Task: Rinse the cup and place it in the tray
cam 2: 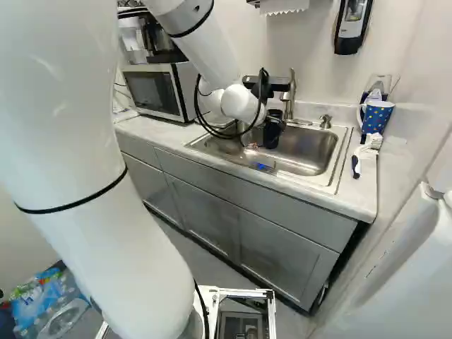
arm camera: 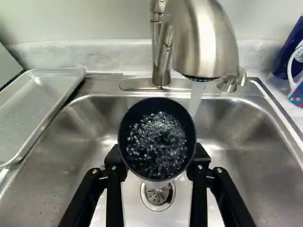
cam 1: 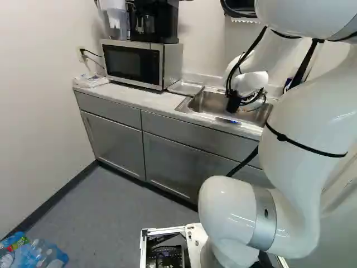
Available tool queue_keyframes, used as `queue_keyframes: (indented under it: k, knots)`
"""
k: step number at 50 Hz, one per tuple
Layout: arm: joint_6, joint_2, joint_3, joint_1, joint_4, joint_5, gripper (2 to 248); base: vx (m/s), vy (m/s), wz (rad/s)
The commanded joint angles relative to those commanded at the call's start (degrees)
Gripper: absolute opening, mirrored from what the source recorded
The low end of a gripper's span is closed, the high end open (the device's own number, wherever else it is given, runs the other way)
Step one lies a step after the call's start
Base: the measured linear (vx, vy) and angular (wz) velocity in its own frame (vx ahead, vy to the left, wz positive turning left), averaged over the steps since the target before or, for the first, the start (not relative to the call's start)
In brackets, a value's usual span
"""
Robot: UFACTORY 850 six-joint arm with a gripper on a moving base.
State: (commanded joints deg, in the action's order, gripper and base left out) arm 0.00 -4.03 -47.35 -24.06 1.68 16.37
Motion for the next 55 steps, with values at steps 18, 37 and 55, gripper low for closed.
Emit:
queue_keyframes:
  k: [18, 37, 55]
  knots:
    - [0.0, 0.0, 0.0, 3.2, 0.0, 0.0, 126, 0.0, 0.0, 0.0]
    - [0.0, -0.6, -1.1, 6.3, 0.0, 0.0, 126, 0.0, 0.0, 0.0]
    - [0.0, 0.8, -1.9, 8.0, 0.0, 0.0, 126, 0.0, 0.0, 0.0]
